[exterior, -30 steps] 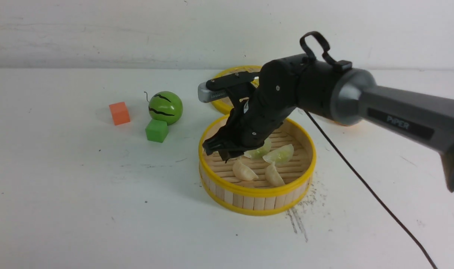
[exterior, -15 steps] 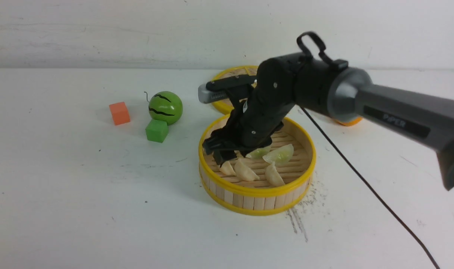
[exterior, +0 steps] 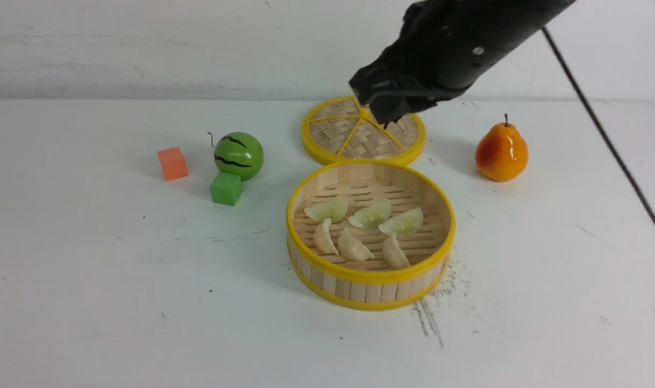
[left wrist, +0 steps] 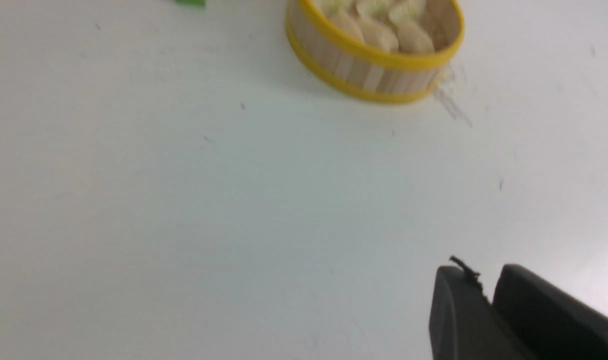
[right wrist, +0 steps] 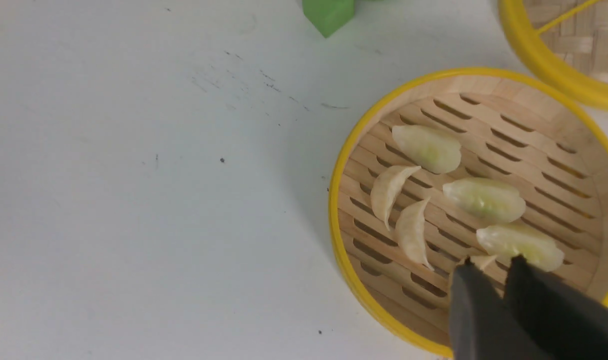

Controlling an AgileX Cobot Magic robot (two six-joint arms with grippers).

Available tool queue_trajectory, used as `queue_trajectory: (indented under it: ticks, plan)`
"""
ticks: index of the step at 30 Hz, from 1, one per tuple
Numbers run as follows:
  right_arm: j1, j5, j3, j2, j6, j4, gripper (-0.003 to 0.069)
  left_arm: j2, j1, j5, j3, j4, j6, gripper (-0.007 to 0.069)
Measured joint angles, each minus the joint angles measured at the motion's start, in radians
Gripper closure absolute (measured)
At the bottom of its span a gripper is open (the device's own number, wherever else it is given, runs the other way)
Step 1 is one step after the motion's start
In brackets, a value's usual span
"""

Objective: Put the dumplings into the steamer on the white table.

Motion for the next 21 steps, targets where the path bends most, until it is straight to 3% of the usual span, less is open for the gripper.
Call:
queue_trajectory:
  ticks: [5, 16, 21]
  plan:
    - [0.000, -0.113, 0.193, -0.182, -0.033, 0.028, 0.0677, -0.074, 0.000, -0.039, 0.000, 0.083, -0.088, 0.0519]
    - [0.000, -0.664, 0.851, -0.700, -0.046, 0.057, 0.0678, -0.074, 0.000, -0.156, 0.000, 0.110, -0.095, 0.0517]
    - [0.000, -0.794, 1.038, -0.915, -0.048, 0.057, 0.0675, -0.074, 0.000, -0.199, 0.028, 0.110, -0.096, 0.0514]
